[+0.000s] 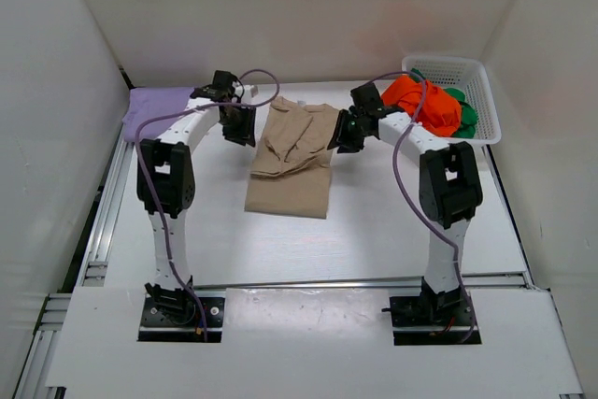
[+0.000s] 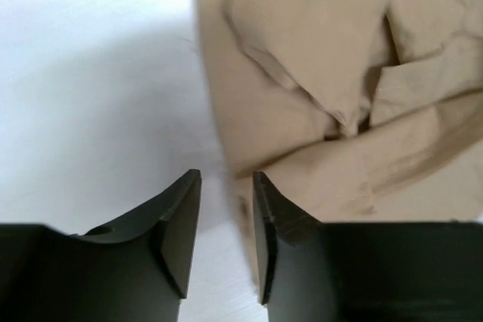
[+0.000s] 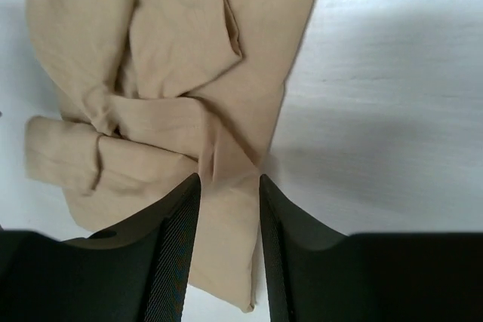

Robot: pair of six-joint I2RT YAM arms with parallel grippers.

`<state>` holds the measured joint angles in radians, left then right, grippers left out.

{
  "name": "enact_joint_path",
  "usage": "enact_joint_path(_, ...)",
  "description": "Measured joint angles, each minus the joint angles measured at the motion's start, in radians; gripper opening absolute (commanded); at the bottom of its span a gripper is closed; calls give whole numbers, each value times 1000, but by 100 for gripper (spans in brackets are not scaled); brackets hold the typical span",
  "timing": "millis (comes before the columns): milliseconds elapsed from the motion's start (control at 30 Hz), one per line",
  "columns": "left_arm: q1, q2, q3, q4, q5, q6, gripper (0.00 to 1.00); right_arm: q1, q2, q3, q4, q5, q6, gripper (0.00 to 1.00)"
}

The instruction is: Fold and stack the t-shirts

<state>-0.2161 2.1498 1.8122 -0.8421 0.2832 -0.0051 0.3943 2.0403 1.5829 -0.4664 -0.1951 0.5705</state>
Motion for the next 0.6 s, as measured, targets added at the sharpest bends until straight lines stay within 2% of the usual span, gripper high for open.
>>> enact_joint_path(133,25,-65,-22,5,-62,2,55,15,-98,-74,5,27,-11,49)
enact_joint_path(200,37,-134,-94,-14,-71,1,55,42,-192,-187,3,18,-4,54)
enact_joint_path(333,32,-252,-298,-61,-43,1,55,113,-321,-394,22,-18,33,57)
enact_joint_path(467,-3,-256,-480,-94,-12,1,58,184,-311,-479,37,-48,80,57)
enact_joint_path(600,-45,-244,-554,-105,11,1,60,223,-277,-495,87,-64,127,57)
